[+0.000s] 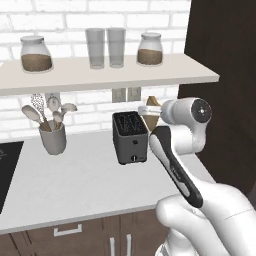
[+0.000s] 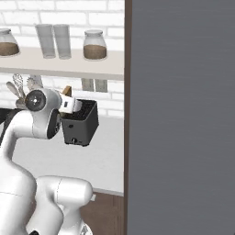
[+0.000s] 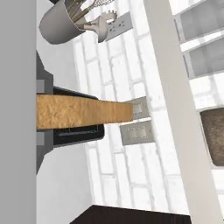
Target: Start the toaster. Once the lever pops up, take the bread to the plate on the dining counter.
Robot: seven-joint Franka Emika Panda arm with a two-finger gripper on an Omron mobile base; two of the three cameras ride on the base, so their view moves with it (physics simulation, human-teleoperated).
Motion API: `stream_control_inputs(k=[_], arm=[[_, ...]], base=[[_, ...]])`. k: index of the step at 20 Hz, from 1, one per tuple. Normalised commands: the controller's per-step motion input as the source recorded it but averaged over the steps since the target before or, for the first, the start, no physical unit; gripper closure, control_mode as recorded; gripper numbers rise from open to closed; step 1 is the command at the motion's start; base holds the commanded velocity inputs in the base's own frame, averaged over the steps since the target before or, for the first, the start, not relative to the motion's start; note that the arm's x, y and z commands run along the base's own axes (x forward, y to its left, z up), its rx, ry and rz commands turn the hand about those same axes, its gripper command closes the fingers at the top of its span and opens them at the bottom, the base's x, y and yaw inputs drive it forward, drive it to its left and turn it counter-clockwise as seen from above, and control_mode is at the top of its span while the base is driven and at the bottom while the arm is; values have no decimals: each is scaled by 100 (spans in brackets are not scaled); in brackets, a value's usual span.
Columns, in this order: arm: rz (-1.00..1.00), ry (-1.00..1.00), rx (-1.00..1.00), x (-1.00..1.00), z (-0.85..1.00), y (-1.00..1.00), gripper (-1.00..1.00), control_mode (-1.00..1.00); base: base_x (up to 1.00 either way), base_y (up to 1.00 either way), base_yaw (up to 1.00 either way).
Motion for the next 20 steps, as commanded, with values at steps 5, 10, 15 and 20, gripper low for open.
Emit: stream_control_inputs(k=[5,10,15,20], arm=[[0,21,1,-100,38,0,100,-100],[0,8,-5,-100,-1,-1,100,-100],[1,0,-3,-71,-15,-7,100,-100],[0,0,0,0,0,0,100,-100]], base=[[0,0,0],[0,0,0],[0,0,0],[0,0,0]])
